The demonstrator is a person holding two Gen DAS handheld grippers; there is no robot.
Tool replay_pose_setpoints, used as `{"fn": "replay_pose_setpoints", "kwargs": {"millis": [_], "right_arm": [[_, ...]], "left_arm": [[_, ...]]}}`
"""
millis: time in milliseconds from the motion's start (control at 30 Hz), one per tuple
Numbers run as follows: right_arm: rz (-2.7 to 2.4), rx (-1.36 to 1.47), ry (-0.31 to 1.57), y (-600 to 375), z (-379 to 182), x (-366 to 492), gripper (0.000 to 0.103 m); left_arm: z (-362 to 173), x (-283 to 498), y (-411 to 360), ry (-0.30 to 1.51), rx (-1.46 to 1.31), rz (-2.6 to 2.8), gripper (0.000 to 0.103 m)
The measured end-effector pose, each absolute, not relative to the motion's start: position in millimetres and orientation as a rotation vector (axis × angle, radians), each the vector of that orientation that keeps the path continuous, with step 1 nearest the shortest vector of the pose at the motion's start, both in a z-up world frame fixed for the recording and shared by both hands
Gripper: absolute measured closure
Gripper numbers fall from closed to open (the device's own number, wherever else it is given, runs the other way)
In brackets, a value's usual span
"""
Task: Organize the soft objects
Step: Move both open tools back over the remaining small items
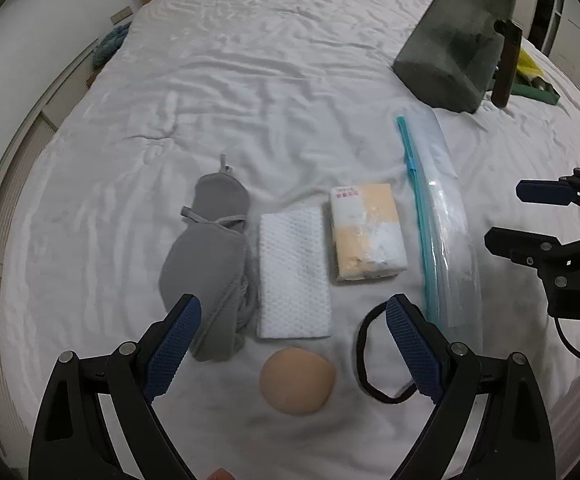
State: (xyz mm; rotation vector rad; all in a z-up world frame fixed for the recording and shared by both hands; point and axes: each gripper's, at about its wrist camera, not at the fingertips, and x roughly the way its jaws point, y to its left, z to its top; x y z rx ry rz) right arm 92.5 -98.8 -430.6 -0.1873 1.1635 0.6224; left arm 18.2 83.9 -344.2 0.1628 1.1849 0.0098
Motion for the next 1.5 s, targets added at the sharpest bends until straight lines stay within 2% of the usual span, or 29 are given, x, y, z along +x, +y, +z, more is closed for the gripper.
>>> {"fn": "replay_pose_setpoints", "kwargs": {"millis": [533, 633, 833, 1100, 1500], "right_arm": [[0.623, -0.150, 1.170, -99, -442, 91, 0.031], [0.622, -0.146, 1.169, -99, -444, 92, 0.031], [0.622, -0.130, 1.169, -102, -448, 93, 0.031], [0.623, -0.115, 1.169, -104, -453, 95, 0.031], [0.617, -0.077, 1.195, -95, -462, 105, 0.031]], "left_arm": [[-374, 32, 89, 1.280, 0.082, -0.079, 0.015], [-373, 35, 96, 1.316, -0.017, -0.121, 0.024], [-366, 31, 103, 1.354, -0.138, -0.195, 0.024], [-386, 50, 118, 1.395, -0.224, -0.208, 0.024], [-407, 67, 124, 1.406, -0.155, -0.173, 0.024]]}}
